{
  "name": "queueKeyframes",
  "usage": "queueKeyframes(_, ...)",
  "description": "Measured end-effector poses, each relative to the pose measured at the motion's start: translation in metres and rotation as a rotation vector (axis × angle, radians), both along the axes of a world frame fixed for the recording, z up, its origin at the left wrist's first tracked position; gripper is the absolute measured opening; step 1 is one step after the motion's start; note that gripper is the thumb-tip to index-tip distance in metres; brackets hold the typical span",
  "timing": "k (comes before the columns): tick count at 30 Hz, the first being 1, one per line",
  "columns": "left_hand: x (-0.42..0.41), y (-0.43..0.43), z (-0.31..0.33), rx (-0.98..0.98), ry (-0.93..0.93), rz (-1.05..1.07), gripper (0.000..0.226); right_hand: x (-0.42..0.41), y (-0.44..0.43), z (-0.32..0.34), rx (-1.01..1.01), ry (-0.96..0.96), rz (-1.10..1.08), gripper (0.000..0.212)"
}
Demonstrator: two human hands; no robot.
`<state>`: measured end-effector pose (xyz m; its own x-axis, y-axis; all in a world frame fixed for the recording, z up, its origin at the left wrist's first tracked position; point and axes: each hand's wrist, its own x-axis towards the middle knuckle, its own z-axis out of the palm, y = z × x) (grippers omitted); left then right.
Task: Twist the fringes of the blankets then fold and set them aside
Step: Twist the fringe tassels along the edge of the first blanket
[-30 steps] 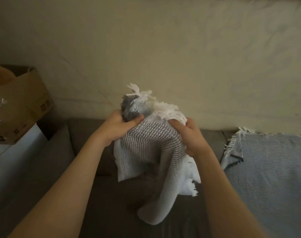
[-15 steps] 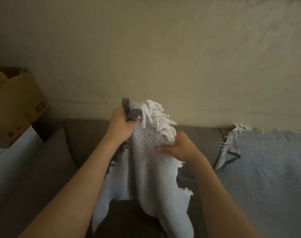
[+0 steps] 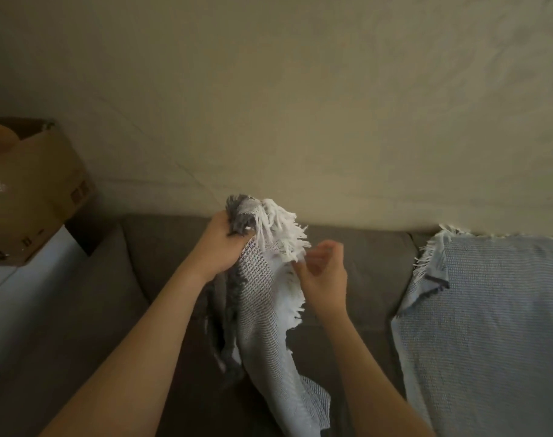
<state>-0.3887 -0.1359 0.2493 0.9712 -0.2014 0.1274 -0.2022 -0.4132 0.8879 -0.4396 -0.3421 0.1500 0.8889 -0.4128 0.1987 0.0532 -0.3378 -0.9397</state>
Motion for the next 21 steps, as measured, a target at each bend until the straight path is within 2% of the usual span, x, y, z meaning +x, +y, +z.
queueKeyframes(3,0.000,-0.001,0.003,0.004,-0.024,-0.024,0.016,-0.003,0.015,-0.002,-0.189,-0.135,-0.125,0.028)
queueKeyframes(7,0.000,-0.005,0.001,0.050,-0.062,-0.010,0.011,-0.010,0.033,0.015,-0.054,-0.195,0.083,0.015)
queueKeyframes(10,0.001,-0.008,-0.002,0.105,-0.094,-0.070,0.014,-0.014,0.043,0.035,0.064,-0.268,0.102,0.061)
queueKeyframes(12,0.005,-0.005,-0.006,0.144,-0.099,-0.129,0.016,-0.012,0.042,0.044,-0.068,-0.314,0.128,0.075)
queueKeyframes(14,0.007,-0.002,-0.012,0.148,-0.076,-0.178,0.018,-0.008,0.037,0.046,-0.161,-0.331,0.193,0.060)
queueKeyframes(17,0.004,-0.001,-0.021,0.123,-0.044,-0.245,0.014,-0.002,0.033,0.038,-0.175,-0.300,0.216,0.033)
queueKeyframes(19,0.002,0.000,-0.025,0.098,-0.020,-0.277,0.010,-0.002,0.032,0.035,-0.164,-0.278,0.207,0.027)
queueKeyframes(21,0.000,0.003,-0.030,0.073,0.050,-0.308,0.021,-0.003,0.033,0.034,-0.134,-0.269,0.228,0.027)
